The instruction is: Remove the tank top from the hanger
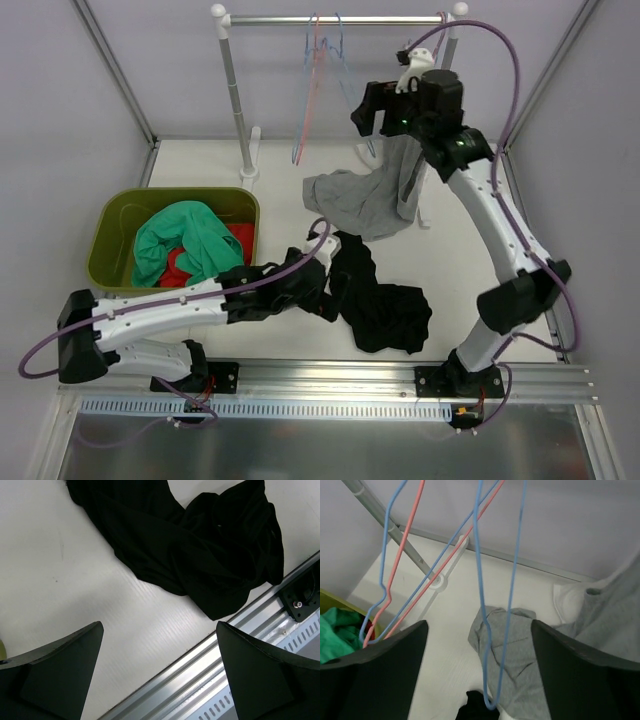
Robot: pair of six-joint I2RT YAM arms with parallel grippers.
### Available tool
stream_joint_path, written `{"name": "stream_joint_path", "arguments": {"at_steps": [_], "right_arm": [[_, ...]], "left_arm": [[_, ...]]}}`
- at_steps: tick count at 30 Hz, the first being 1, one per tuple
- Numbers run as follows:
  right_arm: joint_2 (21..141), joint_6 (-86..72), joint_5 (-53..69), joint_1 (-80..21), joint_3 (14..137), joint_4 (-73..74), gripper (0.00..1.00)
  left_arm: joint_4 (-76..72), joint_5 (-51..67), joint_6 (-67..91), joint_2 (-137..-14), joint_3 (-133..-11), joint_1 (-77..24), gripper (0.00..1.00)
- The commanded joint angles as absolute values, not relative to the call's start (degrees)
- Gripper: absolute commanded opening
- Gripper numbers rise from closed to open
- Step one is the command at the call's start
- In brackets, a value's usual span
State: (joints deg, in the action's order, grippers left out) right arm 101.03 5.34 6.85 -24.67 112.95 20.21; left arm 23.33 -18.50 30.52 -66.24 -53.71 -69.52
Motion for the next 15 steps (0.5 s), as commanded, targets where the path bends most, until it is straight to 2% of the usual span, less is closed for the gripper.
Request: {"name": "stream_joint_path", "arguments": {"at_steps": [1,5,7,10,11,15], "right_arm": [[85.63,7.11,6.95,-22.86,108.39,17.84,0.99],[71.05,7.48,1.09,-20.13,98.55,21.79,0.99],[58.45,7.03,-2.35,-19.86,88.28,22.15,1.0],[47.14,5.8,-3.61,-19.86,77.21,21.8,0.99],[41.54,5.8,-3.17,-19.86,75.52,22.23,1.0],[33.59,6.32,-0.71,-19.86,73.04,30.04,1.0]], "left_arm": [[22.85,-17.76,29.18,-72.67,-59.83,-69.26,0.98],[22.76,-15.74,28.83,-85.03,-65.9,-69.0,0.99],[22.76,-13.55,30.49,-89.02,-68.97,-67.95,0.99],[22.76,-10.99,34.18,-95.87,-71.97,-66.8,0.99],[22.76,-10.46,34.8,-98.85,-72.77,-66.71,0.99],[22.76,-11.86,36.56,-106.07,-76.72,-66.71,0.99]]}}
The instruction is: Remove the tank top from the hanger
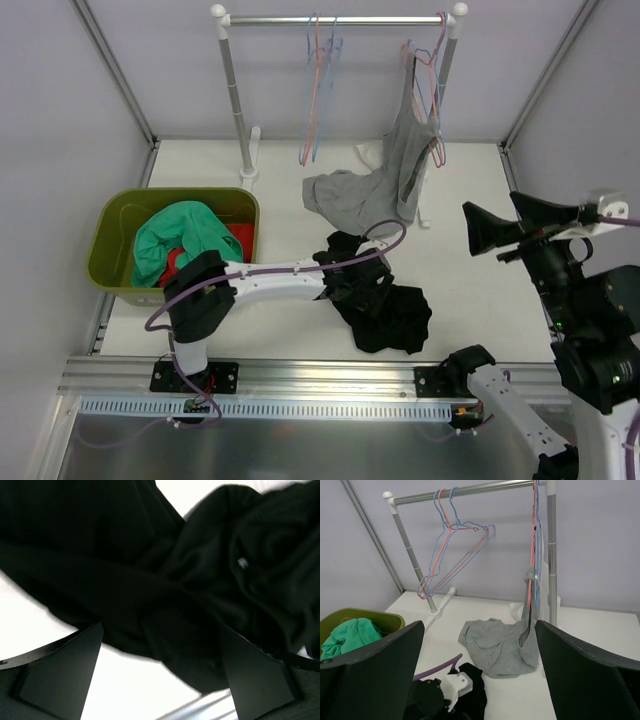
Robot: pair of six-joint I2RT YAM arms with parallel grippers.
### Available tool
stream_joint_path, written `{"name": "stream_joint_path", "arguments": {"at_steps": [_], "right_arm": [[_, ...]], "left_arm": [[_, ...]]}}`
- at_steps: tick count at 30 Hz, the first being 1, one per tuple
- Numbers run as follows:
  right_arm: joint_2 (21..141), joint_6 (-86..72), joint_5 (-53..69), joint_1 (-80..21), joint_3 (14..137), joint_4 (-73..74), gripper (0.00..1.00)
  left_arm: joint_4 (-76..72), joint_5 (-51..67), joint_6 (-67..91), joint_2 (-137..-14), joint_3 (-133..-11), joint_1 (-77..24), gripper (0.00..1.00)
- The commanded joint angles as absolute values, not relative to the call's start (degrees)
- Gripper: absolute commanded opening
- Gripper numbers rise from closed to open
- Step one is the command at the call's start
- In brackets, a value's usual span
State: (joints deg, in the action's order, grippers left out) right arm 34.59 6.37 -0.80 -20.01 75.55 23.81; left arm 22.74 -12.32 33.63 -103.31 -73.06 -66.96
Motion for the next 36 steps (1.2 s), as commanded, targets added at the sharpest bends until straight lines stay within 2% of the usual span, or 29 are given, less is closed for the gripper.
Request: {"name": "stream_joint_path", "arguments": {"at_steps": [1,8,9,10,11,12,14,15,20,24,31,36], "right_arm": [[32.7,6.42,-0.62,-19.95,72.69,31.36,1.0],[27.51,7.82,4.66,-19.86,68.3,33.92,0.99],[27.07,7.74,4.75,-19.86,68.03,34.01,0.99],[26.9,7.91,4.92,-19.95,67.77,34.1,0.99],[26.63,7.82,5.44,-19.95,67.24,34.19,1.0],[26.11,7.74,5.62,-19.86,67.06,34.1,1.0],[25.67,7.82,5.71,-19.86,66.71,34.1,1.0],[25.32,7.91,5.71,-19.95,66.27,33.93,0.99],[22.42,8.52,3.96,-19.95,63.81,32.0,1.0],[21.8,9.31,2.37,-19.95,61.44,31.11,1.0],[21.36,10.28,2.46,-19.95,61.35,31.03,0.99],[20.92,10.72,2.37,-19.86,61.35,31.03,0.99]], "left_arm": [[22.85,-13.95,36.91,-107.48,-78.03,-66.71,0.99],[23.11,-13.18,39.29,-121.46,-82.62,-66.44,0.99],[23.29,-13.53,40.16,-121.99,-81.75,-66.79,0.96],[23.47,-13.62,40.6,-122.17,-81.04,-66.88,0.86],[23.55,-14.06,41.3,-121.91,-81.04,-66.97,0.71],[23.64,-14.41,41.57,-121.47,-78.42,-67.15,0.3],[24.08,-15.72,41.92,-118.84,-76.65,-67.32,0.03],[24.34,-16.34,41.92,-117.35,-74.99,-67.41,0.0],[28.03,-21.17,35.71,-102.06,-74.0,-67.68,0.0],[37.23,-30.73,32.08,-90.04,-80.31,-67.59,0.0],[52.88,-42.68,29.53,-80.78,-96.22,-64.69,0.0],[58.62,-45.88,26.99,-77.0,-107.56,-57.24,0.0]]}}
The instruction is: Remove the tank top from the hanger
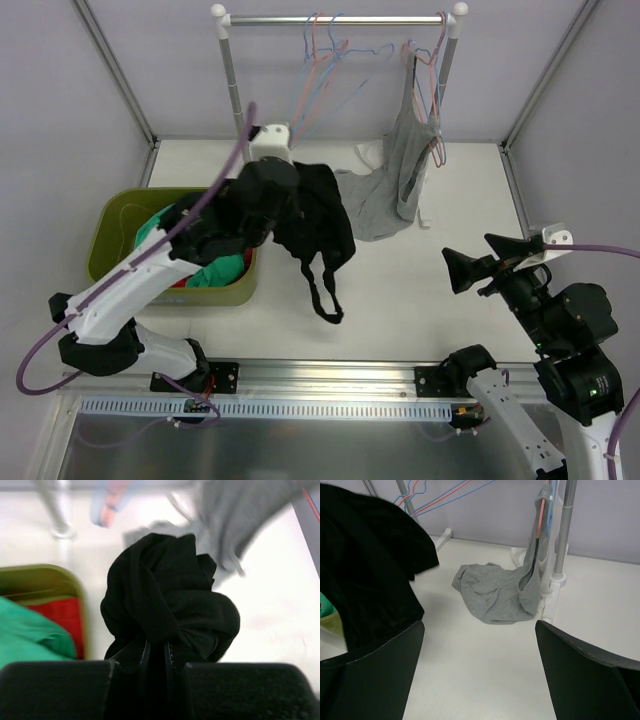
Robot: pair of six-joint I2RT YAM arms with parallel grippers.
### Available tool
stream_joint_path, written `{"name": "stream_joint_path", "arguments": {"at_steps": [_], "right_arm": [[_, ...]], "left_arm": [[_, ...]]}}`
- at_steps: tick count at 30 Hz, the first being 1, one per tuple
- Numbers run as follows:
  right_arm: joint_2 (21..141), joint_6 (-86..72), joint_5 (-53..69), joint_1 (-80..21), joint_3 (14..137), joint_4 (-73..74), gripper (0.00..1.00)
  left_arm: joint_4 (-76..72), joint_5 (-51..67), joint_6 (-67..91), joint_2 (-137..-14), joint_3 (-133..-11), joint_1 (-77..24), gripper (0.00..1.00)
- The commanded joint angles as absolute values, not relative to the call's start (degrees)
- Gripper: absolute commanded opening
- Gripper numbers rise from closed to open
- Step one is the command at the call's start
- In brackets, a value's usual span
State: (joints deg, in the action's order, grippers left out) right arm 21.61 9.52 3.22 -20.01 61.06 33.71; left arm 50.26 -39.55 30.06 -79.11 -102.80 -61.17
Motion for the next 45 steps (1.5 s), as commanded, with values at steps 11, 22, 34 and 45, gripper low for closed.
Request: {"name": "stream_joint_path", "arguments": {"at_steps": [11,22,34,45], "right_arm": [[21.09,11.16,3.51,-19.95,61.61,30.59,0.99],[21.27,9.94,6.58,-19.86,59.86,28.75,1.0],[21.27,8.7,9.93,-19.86,57.57,27.33,1.0],[29.25,5.36,6.95,-19.86,61.08,27.51,1.0]], "left_arm": [[59.68,-44.14,19.52,-73.12,-119.09,-32.37,0.0],[52.84,-27.63,32.93,-71.29,-90.13,-7.05,0.0],[37.35,-14.75,49.29,-82.19,-58.28,2.11,0.0],[37.97,-17.41,43.7,-55.75,-63.18,3.08,0.99]]}}
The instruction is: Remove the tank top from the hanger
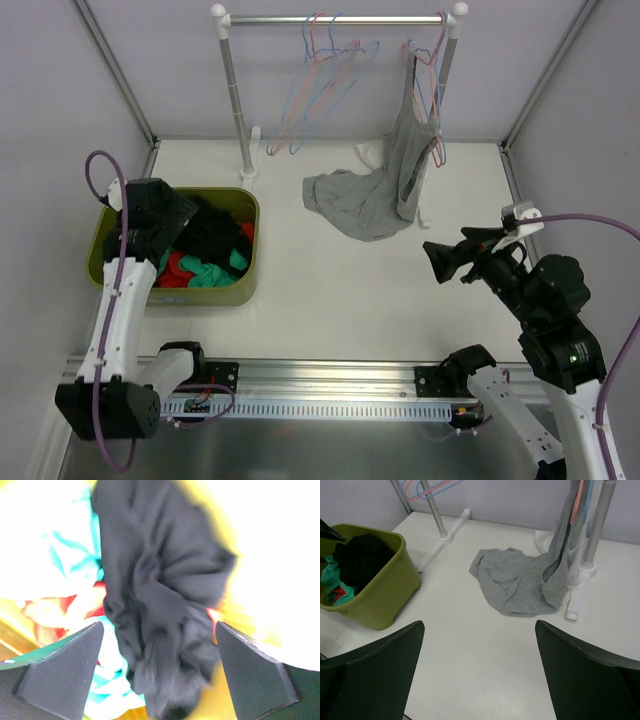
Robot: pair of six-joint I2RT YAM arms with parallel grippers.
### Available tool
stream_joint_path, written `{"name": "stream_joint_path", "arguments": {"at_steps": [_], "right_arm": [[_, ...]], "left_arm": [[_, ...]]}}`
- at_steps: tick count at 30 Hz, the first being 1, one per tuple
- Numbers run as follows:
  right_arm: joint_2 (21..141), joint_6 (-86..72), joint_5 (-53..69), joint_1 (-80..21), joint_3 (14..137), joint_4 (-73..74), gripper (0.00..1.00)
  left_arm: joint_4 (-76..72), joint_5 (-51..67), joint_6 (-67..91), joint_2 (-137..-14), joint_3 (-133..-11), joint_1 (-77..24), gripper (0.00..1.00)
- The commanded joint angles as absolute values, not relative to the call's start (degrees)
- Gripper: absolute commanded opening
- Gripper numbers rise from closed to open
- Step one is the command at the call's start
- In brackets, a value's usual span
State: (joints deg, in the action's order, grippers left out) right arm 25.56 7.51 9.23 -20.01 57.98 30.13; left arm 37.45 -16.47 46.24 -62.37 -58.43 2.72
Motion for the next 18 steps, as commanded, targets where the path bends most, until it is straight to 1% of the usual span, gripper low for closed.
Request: {"name": "stream_joint_path", "arguments": {"at_steps": [1,3,4,6,8,9,10,11,12,13,14,15,16,17,18], "right_arm": [[30.4,5.71,6.16,-19.86,61.95,27.42,0.99],[34.08,6.24,5.11,-19.86,65.03,27.33,0.99],[35.67,6.33,2.75,-19.86,66.0,27.33,0.99],[39.18,7.64,2.29,-19.86,70.3,27.42,0.99],[46.03,9.31,1.32,-19.6,73.81,27.68,0.99],[48.58,9.93,1.14,-18.99,78.0,28.21,0.94],[54.35,10.45,1.14,-18.29,80.48,29.0,0.9],[57.45,10.81,0.79,-17.85,83.29,29.96,0.85],[60.61,11.68,0.44,-16.8,89.15,31.71,0.77],[66.74,12.3,0.35,-16.35,91.99,32.16,0.75],[69.67,13.0,-0.26,-16.0,94.63,32.25,0.73],[72.48,15.1,-1.83,-15.65,97.09,32.26,0.67],[75.03,16.51,-3.06,-15.56,101.82,32.26,0.63],[79.93,17.57,-4.12,-15.56,104.04,32.17,0.61],[82.16,18.88,-5.87,-15.38,106.06,32.25,0.61]], "left_arm": [[38.23,-16.79,40.9,-54.5,-64.5,3.16,0.99],[38.85,-13.72,38.16,-51.18,-68.1,3.08,0.99],[38.93,-12.75,35.97,-49.76,-69.68,3.08,0.99],[38.85,-9.07,33.85,-45.64,-70.92,3.08,0.99],[38.93,-6.17,30.51,-41.51,-72.16,3.08,0.99],[38.85,-3.63,28.67,-40.27,-72.33,3.08,0.99],[38.85,-2.47,28.22,-38.95,-71.99,3.08,0.99],[38.85,-1.5,27.69,-37.72,-71.55,3.16,0.99],[38.85,-0.1,26.82,-35.18,-70.85,3.08,0.99],[38.85,1.91,26.37,-33.94,-69.1,3.08,0.99],[38.85,3.33,25.85,-32.79,-68.21,3.08,0.99],[38.76,4.56,24.71,-30.78,-67.16,3.08,0.99],[38.85,6.05,24.18,-29.72,-64.97,3.08,0.99],[38.76,6.24,23.56,-28.23,-63.82,3.08,0.99],[38.85,6.15,22.34,-27.6,-62.59,3.16,0.99]]}}
